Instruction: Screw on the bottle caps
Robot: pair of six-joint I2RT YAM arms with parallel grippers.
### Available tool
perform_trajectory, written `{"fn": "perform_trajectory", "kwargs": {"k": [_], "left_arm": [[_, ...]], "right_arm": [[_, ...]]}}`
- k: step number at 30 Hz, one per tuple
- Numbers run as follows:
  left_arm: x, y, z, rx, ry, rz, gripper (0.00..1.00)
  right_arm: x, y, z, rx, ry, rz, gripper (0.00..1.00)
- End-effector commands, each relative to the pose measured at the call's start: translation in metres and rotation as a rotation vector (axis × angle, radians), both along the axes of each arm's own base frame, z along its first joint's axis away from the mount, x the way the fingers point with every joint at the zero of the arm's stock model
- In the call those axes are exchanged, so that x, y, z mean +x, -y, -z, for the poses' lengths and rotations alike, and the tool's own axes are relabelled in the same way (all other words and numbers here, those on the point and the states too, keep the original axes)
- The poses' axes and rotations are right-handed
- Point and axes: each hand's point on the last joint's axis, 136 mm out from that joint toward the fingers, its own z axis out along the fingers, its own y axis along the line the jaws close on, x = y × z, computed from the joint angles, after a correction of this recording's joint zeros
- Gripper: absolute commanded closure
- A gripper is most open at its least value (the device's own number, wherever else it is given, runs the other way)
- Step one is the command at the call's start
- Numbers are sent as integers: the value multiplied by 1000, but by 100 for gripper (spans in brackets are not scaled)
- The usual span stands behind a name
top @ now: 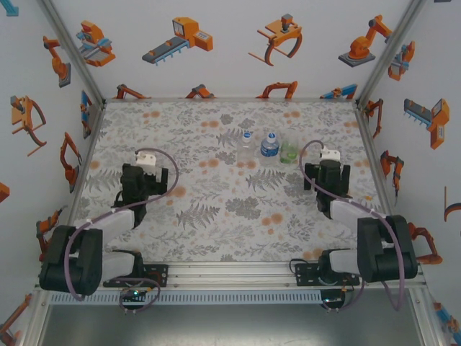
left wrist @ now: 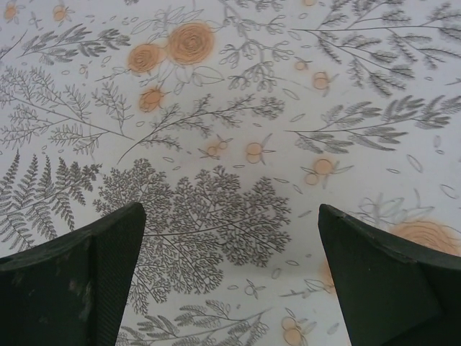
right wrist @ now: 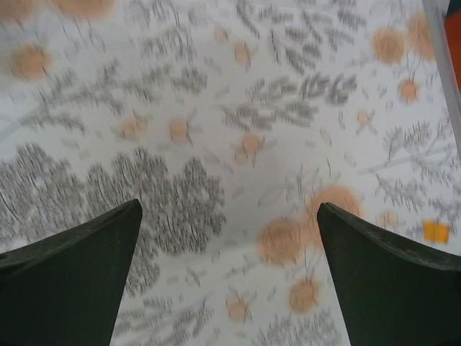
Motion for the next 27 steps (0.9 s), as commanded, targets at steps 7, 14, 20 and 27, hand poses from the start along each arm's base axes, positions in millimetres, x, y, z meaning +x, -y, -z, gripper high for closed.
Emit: {"fn": "perform_trajectory", "kwargs": {"k": [7,14,20,27], "left_arm": [[25,-3,-14,-134,128,31,3],[32,-7,-1,-196,104,56,3],[43,-15,6,-229,70,29,3],[43,-19,7,-221,59,-4,3]], "right_arm": [[30,0,-11,138,243,-78,1],[35,-1,-5,143,234,-82,1],[34,14,-4,134,224,11,1],[34,13,-4,134,224,8,1]]}}
